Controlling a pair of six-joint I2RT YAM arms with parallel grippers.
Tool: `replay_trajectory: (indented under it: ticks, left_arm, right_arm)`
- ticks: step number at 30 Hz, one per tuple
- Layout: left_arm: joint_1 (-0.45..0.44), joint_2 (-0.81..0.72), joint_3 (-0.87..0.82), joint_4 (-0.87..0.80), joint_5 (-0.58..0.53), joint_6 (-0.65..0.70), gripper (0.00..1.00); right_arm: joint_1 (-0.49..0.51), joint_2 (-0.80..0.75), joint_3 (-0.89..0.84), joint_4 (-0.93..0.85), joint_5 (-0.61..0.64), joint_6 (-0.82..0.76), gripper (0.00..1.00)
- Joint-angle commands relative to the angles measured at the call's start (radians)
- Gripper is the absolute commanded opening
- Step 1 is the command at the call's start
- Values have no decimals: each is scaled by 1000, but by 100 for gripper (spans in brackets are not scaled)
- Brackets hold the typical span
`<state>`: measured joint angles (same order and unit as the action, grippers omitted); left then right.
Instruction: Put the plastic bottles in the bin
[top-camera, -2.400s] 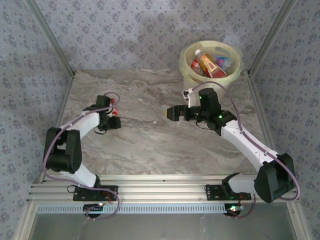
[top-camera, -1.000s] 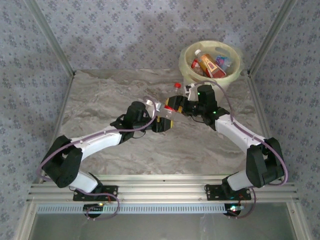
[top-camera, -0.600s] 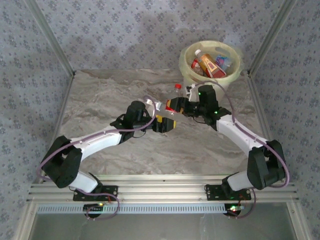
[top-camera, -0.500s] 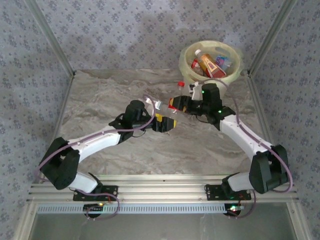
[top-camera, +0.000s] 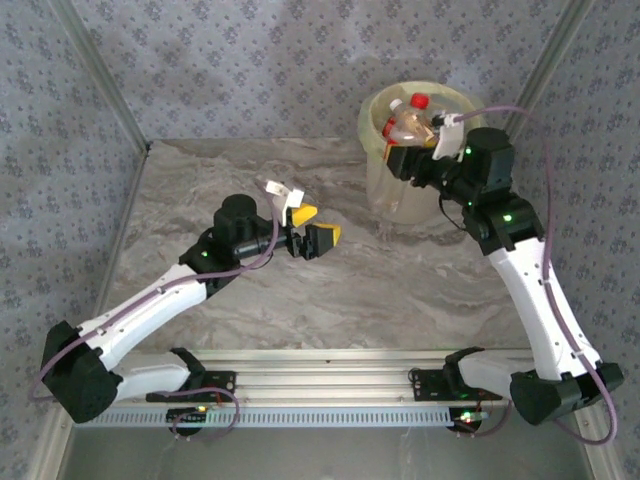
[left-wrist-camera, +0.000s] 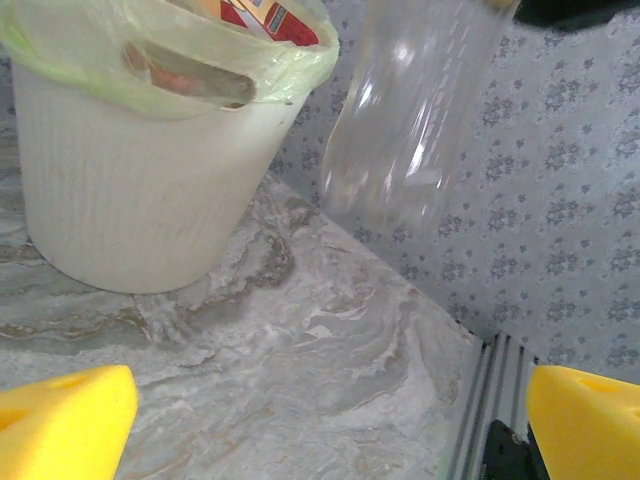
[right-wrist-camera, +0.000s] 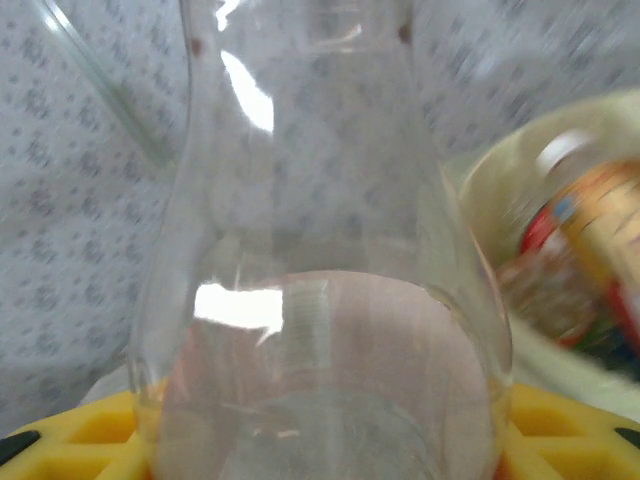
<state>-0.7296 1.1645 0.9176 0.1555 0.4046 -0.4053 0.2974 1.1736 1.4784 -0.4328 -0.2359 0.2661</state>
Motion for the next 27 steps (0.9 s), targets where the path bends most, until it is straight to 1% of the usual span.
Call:
replay_trajectory:
  ticks: [1,3,6,8,11,16,20,23,27]
  left_arm:
    - [-7,-14,29,-55,-29,48,100]
    - [-6,-14,29,-57,-32,48,100]
    - [-6,-10,30,-56,-31,43,100]
    - [-6,-8,33,-60,-29,43,100]
    - [-7,-11,41,-81,-28,49,100]
    - [-4,-26,42,-114,-47,61,100]
    - [-5,-22,60,-150,-60,78,100]
    - [-1,-17,68,-159,-69,86,100]
    - [4,5,82,-161,-66,86,100]
  right_arm:
    - [-15,24,101,-46,215,-127,58]
    - [-36,53,140,-17,264,-134,57]
    - [-76,107,188,62,332,-105,56]
    - [-77,156,232,107,366,-156,57]
    - [-78,275,375,44,458,-242,57]
    - [-75,423,517,33,568,-395,56]
    - [-68,550,669,-30,664,-530,55]
    - [-67,622,746,-77,687,-610,55]
    - [-69,712,845,-197,683,-665,55]
